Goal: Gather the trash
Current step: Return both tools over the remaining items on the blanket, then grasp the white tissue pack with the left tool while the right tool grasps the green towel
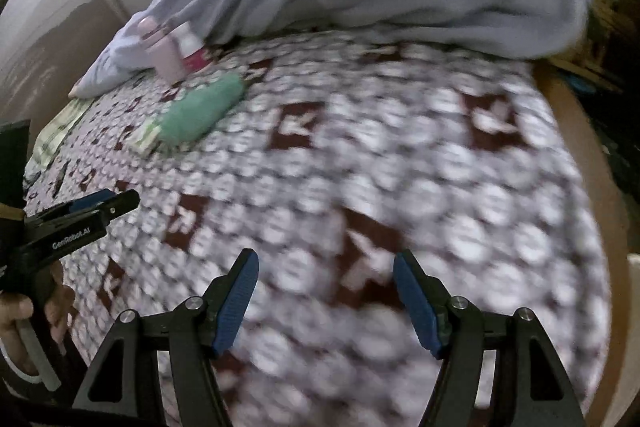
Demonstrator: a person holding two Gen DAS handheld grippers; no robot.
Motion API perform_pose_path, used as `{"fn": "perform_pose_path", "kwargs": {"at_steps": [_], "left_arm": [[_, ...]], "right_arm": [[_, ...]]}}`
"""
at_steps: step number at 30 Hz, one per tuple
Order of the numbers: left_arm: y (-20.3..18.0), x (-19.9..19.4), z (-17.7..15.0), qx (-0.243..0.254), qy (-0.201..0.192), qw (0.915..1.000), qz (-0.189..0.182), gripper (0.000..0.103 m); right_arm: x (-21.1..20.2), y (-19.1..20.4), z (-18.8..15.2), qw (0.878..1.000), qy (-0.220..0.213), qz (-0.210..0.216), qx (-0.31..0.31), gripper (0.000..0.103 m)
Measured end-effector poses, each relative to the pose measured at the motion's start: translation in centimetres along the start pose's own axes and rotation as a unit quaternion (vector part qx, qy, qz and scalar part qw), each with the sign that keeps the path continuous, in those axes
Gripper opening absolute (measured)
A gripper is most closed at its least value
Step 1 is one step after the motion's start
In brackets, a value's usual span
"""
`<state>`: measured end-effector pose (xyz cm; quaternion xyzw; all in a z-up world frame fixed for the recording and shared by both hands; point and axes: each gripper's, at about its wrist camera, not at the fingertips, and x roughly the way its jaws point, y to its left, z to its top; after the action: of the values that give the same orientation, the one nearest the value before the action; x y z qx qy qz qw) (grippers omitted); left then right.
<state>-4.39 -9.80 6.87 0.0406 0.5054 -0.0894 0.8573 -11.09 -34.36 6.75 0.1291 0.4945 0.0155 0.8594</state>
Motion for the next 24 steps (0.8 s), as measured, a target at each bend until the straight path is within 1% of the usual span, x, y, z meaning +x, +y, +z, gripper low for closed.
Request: {"fn": "perform_pose_path", "kwargs": {"at_steps": [5, 10, 12, 13, 14, 17, 20, 23, 24], "left_arm": [[4.4, 1.4, 1.7, -0.039, 0.007, 0.9991, 0.013, 0.057], [7.6, 2.5, 3.5, -0.082, 0.010, 0.9966, 0.003, 0.057], [8.5, 2.9, 4.2, -0.094, 0.011, 0.9955, -0.001, 0.057], [9.1, 3.2, 4.6, -0.102, 0.010, 0.9947, -0.003, 0.057], [9.5, 3.5, 5.0, -0.110, 0.010, 0.9939, -0.006, 0.057], [10.5, 4.6, 6.0, -0.129, 0.013, 0.9914, -0.020, 0.057], [11.1, 5.7, 6.9, -0.145, 0.013, 0.9889, -0.031, 0.057], [11.1, 7.0, 7.7, -0.157, 0.018, 0.9864, -0.043, 0.057], [10.9, 7.5, 8.0, -0.161, 0.020, 0.9857, -0.046, 0.057]], "right_arm": [[4.3, 3.8, 3.8, 0.999, 0.017, 0.028, -0.005, 0.068], [7.4, 6.1, 7.4, 0.998, 0.025, 0.054, 0.018, 0.068], [8.5, 7.1, 9.0, 0.998, 0.023, 0.060, 0.023, 0.070], [9.1, 7.6, 9.8, 0.998, 0.021, 0.062, 0.026, 0.073], [9.8, 8.2, 10.7, 0.997, 0.018, 0.066, 0.033, 0.074], [11.6, 9.1, 12.3, 0.995, 0.016, 0.086, 0.057, 0.076], [14.1, 9.8, 13.3, 0.991, 0.032, 0.101, 0.081, 0.077], [16.0, 9.9, 13.5, 0.983, 0.029, 0.145, 0.110, 0.077], [16.2, 9.9, 13.5, 0.982, 0.022, 0.150, 0.112, 0.076]]}}
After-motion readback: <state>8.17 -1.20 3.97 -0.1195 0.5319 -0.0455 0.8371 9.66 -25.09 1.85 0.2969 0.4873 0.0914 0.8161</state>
